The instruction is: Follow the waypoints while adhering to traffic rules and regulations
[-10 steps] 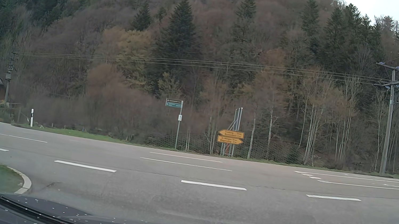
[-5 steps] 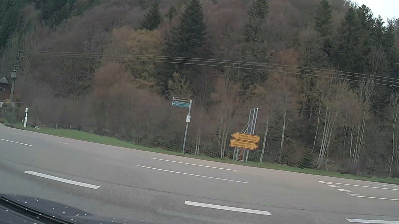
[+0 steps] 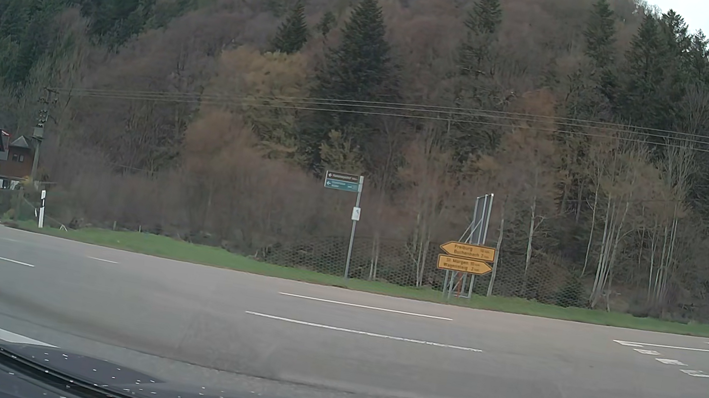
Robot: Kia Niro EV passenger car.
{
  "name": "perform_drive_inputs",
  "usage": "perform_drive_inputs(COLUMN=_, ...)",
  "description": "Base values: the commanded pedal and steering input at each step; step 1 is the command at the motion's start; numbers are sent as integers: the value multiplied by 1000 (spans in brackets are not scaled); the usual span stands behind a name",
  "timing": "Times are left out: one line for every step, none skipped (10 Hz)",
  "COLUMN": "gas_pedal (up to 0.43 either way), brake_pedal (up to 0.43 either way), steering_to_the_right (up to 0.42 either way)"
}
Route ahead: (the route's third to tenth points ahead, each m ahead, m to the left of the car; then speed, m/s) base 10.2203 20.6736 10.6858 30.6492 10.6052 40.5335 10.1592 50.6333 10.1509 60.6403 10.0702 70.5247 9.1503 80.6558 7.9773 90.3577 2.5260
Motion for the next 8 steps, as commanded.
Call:
perform_drive_inputs(gas_pedal=0, brake_pedal=274, steering_to_the_right=-170)
perform_drive_inputs(gas_pedal=0, brake_pedal=280, steering_to_the_right=-191)
perform_drive_inputs(gas_pedal=0, brake_pedal=104, steering_to_the_right=-216)
perform_drive_inputs(gas_pedal=0, brake_pedal=6, steering_to_the_right=-241)
perform_drive_inputs(gas_pedal=0, brake_pedal=0, steering_to_the_right=-281)
perform_drive_inputs(gas_pedal=370, brake_pedal=0, steering_to_the_right=-324)
perform_drive_inputs(gas_pedal=480, brake_pedal=0, steering_to_the_right=-368)
perform_drive_inputs(gas_pedal=571, brake_pedal=0, steering_to_the_right=-396)
